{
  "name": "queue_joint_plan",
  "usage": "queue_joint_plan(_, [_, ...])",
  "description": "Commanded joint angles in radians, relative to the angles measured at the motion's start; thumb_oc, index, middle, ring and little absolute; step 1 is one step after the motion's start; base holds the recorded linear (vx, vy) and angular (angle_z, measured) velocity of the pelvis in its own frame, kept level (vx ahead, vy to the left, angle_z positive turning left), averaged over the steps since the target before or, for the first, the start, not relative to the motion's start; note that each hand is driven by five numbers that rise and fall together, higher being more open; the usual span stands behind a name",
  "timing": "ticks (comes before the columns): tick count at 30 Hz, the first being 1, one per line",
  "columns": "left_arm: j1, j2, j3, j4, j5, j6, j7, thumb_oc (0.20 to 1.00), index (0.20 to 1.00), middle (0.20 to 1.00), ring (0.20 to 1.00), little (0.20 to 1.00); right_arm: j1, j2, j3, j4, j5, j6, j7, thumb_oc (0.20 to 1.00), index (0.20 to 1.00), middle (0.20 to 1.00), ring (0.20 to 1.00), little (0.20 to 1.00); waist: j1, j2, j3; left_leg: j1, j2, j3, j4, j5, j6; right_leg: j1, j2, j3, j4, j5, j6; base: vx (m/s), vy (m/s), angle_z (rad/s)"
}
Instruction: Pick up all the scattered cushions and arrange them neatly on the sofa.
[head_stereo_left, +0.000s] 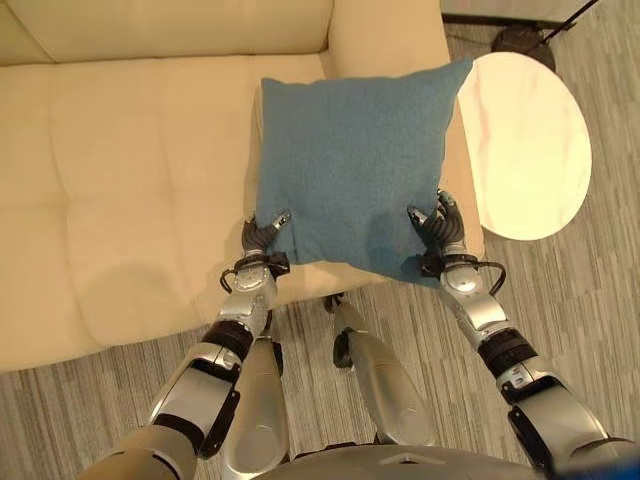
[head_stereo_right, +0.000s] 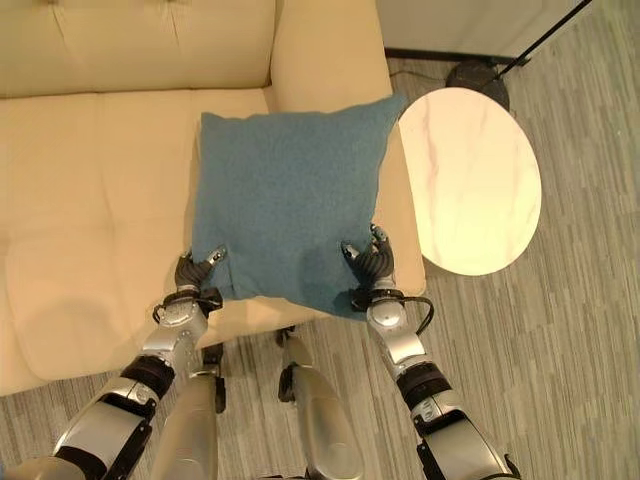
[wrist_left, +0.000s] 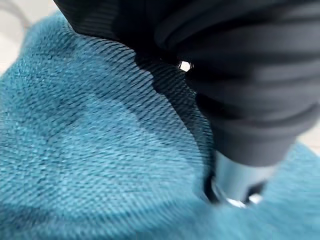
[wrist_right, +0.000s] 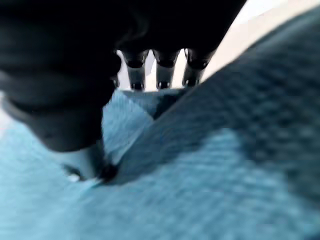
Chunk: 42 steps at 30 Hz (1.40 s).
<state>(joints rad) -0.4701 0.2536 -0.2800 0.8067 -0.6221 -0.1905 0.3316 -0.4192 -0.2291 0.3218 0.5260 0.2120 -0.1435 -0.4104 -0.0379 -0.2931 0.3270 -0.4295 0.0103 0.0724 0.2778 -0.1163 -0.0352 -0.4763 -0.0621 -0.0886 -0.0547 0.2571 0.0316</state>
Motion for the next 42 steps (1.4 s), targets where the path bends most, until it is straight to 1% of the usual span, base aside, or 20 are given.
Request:
queue_joint_plan(1, [0.015,-0.162,-0.104,-0.09,-0.015,0.017,-0.107,0.2,0.2,0.2,0.2,0.2,0.01,0.031,0.018,-0.081,-0.04,-0.012,0.025,0.2,0.2,0.2,0.2,0.2,0.018,0.084,-0.007,0.05,-0.009,-0.025,-0.152,0.071,0.004,0.123,-0.014,-0.025,0.043,-0.155,0.079,0.06,-0.02,0.11])
queue_joint_plan(4, [0.054,-0.163,-0.091,-0.107,-0.035,0.018,-0.109,0.2,0.2,0.2,0.2,0.2,0.048,0.027,0.008,-0.09,-0.044,-0.009,0.032,0.2,0.2,0.2,0.2,0.2,0.019,0.097,-0.022,0.081,-0.011,-0.025,-0.169,0.071,0.005,0.15,-0.016,-0.026,0.04,-0.163,0.08,0.07,-0.021,0.06])
queue_joint_plan(7, [0.118,-0.16,-0.054,-0.137,-0.075,0.022,-0.108,0.2,0.2,0.2,0.2,0.2,0.107,0.022,-0.019,-0.09,-0.048,0.001,0.042,0.2,0.2,0.2,0.2,0.2,0.022,0.124,-0.055,0.149,-0.014,-0.02,-0.202,0.071,0.006,0.208,-0.017,-0.028,0.035,-0.18,0.079,0.11,-0.034,0.05])
queue_joint_plan(10, [0.186,-0.14,-0.024,-0.211,-0.085,0.017,-0.112,0.2,0.2,0.2,0.2,0.2,0.162,0.009,-0.049,-0.101,-0.055,0.004,0.056,0.2,0.2,0.2,0.2,0.2,0.022,0.157,-0.091,0.217,-0.02,-0.02,-0.236,0.077,0.008,0.264,-0.015,-0.037,0.034,-0.201,0.078,0.11,-0.027,0.0])
queue_joint_plan(12, [0.263,-0.125,0.0,-0.298,-0.093,0.018,-0.121,0.2,0.2,0.2,0.2,0.2,0.225,-0.008,-0.077,-0.136,-0.069,0.005,0.078,0.2,0.2,0.2,0.2,0.2,0.024,0.189,-0.123,0.29,-0.018,-0.024,-0.263,0.079,0.005,0.327,-0.01,-0.048,0.037,-0.23,0.074,0.11,-0.05,0.11])
queue_joint_plan(15, [0.346,-0.108,0.01,-0.403,-0.088,0.02,-0.133,0.2,0.2,0.2,0.2,0.2,0.295,-0.017,-0.1,-0.19,-0.075,-0.003,0.108,0.2,0.2,0.2,0.2,0.2,0.027,0.214,-0.156,0.343,-0.016,-0.035,-0.285,0.086,-0.003,0.384,-0.003,-0.066,0.033,-0.253,0.071,0.07,-0.059,0.19])
queue_joint_plan(16, [0.347,-0.108,0.01,-0.404,-0.088,0.02,-0.132,0.2,0.2,0.2,0.2,0.2,0.297,-0.017,-0.1,-0.19,-0.075,-0.003,0.108,0.2,0.2,0.2,0.2,0.2,0.027,0.214,-0.156,0.344,-0.016,-0.036,-0.286,0.086,-0.003,0.386,-0.003,-0.067,0.032,-0.253,0.071,0.03,-0.085,0.18])
queue_joint_plan(20, [0.422,-0.085,0.004,-0.521,-0.069,0.021,-0.155,0.2,0.2,0.2,0.2,0.2,0.39,-0.018,-0.127,-0.285,-0.061,-0.026,0.135,0.2,0.2,0.2,0.2,0.2,0.036,0.242,-0.184,0.361,-0.005,-0.086,-0.314,0.125,-0.033,0.437,0.004,-0.129,0.03,-0.29,0.059,-0.03,-0.098,0.45])
queue_joint_plan(21, [0.441,-0.085,-0.001,-0.55,-0.075,0.016,-0.16,0.2,0.2,0.2,0.2,0.2,0.417,-0.016,-0.138,-0.319,-0.051,-0.039,0.14,0.2,0.2,0.2,0.2,0.2,0.038,0.249,-0.188,0.353,-0.003,-0.103,-0.313,0.139,-0.051,0.459,0.002,-0.168,0.017,-0.298,0.055,-0.07,-0.096,0.84])
queue_joint_plan(24, [0.467,-0.076,-0.004,-0.6,-0.067,0.013,-0.172,0.2,0.2,0.2,0.2,0.2,0.44,-0.023,-0.137,-0.373,-0.033,-0.056,0.157,0.2,0.2,0.2,0.2,0.2,0.036,0.256,-0.192,0.335,-0.003,-0.11,-0.28,0.142,-0.063,0.49,-0.002,-0.21,-0.012,-0.3,0.052,-0.08,-0.044,1.05])
queue_joint_plan(26, [0.472,-0.073,-0.005,-0.611,-0.064,0.012,-0.176,0.2,0.2,0.2,0.2,0.2,0.446,-0.025,-0.138,-0.387,-0.032,-0.059,0.159,0.2,0.2,0.2,0.2,0.2,0.031,0.255,-0.189,0.322,0.0,-0.095,-0.254,0.139,-0.066,0.494,-0.006,-0.223,-0.016,-0.299,0.052,-0.1,-0.01,0.39])
queue_joint_plan(28, [0.478,-0.07,-0.003,-0.634,-0.065,0.002,-0.178,0.2,0.2,0.2,0.2,0.2,0.44,-0.026,-0.14,-0.415,-0.029,-0.064,0.156,0.2,0.2,0.2,0.2,0.2,0.014,0.252,-0.184,0.296,0.03,0.024,-0.207,0.139,-0.063,0.495,-0.022,-0.253,-0.022,-0.295,0.054,-0.14,0.045,0.66])
queue_joint_plan(29, [0.492,-0.063,0.005,-0.65,-0.068,0.0,-0.182,0.2,0.2,0.2,0.2,0.2,0.439,-0.025,-0.136,-0.44,-0.022,-0.068,0.161,0.2,0.2,0.2,0.2,0.2,0.009,0.252,-0.183,0.298,0.067,0.145,-0.184,0.137,-0.048,0.503,-0.029,-0.267,-0.026,-0.294,0.054,-0.08,0.066,0.82])
queue_joint_plan(30, [0.502,-0.056,0.01,-0.669,-0.066,-0.005,-0.185,0.2,0.2,0.2,0.2,0.2,0.443,-0.025,-0.146,-0.476,-0.014,-0.078,0.163,0.2,0.2,0.2,0.2,0.2,-0.005,0.249,-0.19,0.316,0.099,0.232,-0.174,0.12,-0.052,0.52,-0.033,-0.277,-0.026,-0.303,0.061,-0.04,0.052,0.87])
queue_joint_plan(31, [0.505,-0.055,0.012,-0.675,-0.068,-0.006,-0.186,0.2,0.2,0.2,0.2,0.2,0.446,-0.026,-0.148,-0.485,-0.013,-0.076,0.164,0.2,0.2,0.2,0.2,0.2,-0.007,0.249,-0.191,0.321,0.108,0.254,-0.169,0.118,-0.05,0.524,-0.035,-0.283,-0.026,-0.302,0.061,0.0,0.134,0.98])
queue_joint_plan(32, [0.52,-0.052,0.016,-0.706,-0.068,-0.007,-0.197,0.2,0.2,0.2,0.2,0.2,0.451,-0.026,-0.164,-0.528,-0.007,-0.082,0.173,0.2,0.2,0.2,0.2,0.2,-0.018,0.252,-0.207,0.362,0.118,0.306,-0.182,0.099,-0.045,0.533,-0.048,-0.319,-0.02,-0.291,0.066,-0.03,0.175,0.91])
queue_joint_plan(36, [0.542,-0.05,0.014,-0.729,-0.055,-0.008,-0.196,0.2,0.2,0.2,0.2,0.2,0.437,-0.019,-0.155,-0.533,-0.015,-0.076,0.176,0.2,0.2,0.2,0.2,0.2,-0.02,0.265,-0.23,0.425,0.084,0.296,-0.264,0.092,-0.032,0.534,-0.059,-0.314,-0.003,-0.284,0.082,0.02,0.2,0.31])
queue_joint_plan(40, [0.554,-0.04,0.012,-0.745,-0.038,-0.007,-0.201,0.2,0.2,0.2,0.2,0.2,0.422,-0.008,-0.14,-0.529,-0.02,-0.067,0.183,0.2,0.2,0.2,0.2,0.2,-0.002,0.264,-0.244,0.463,0.05,0.269,-0.314,0.08,-0.008,0.532,-0.074,-0.29,0.024,-0.279,0.099,0.01,0.195,-0.15])
queue_joint_plan(41, [0.554,-0.036,0.013,-0.75,-0.032,-0.008,-0.203,0.2,0.2,0.2,0.2,0.2,0.419,-0.006,-0.14,-0.526,-0.02,-0.066,0.184,0.2,0.2,0.2,0.2,0.2,0.002,0.262,-0.245,0.47,0.042,0.262,-0.327,0.079,-0.002,0.527,-0.08,-0.286,0.045,-0.281,0.104,-0.08,0.335,-0.09])
queue_joint_plan(42, [0.549,-0.017,0.02,-0.755,-0.022,-0.003,-0.204,0.2,0.2,0.2,0.2,0.2,0.409,0.012,-0.135,-0.528,-0.022,-0.062,0.192,0.2,0.2,0.2,0.2,0.2,0.011,0.254,-0.231,0.479,0.021,0.263,-0.353,0.091,0.028,0.48,-0.11,-0.267,0.141,-0.278,0.114,-0.07,0.314,-0.07])
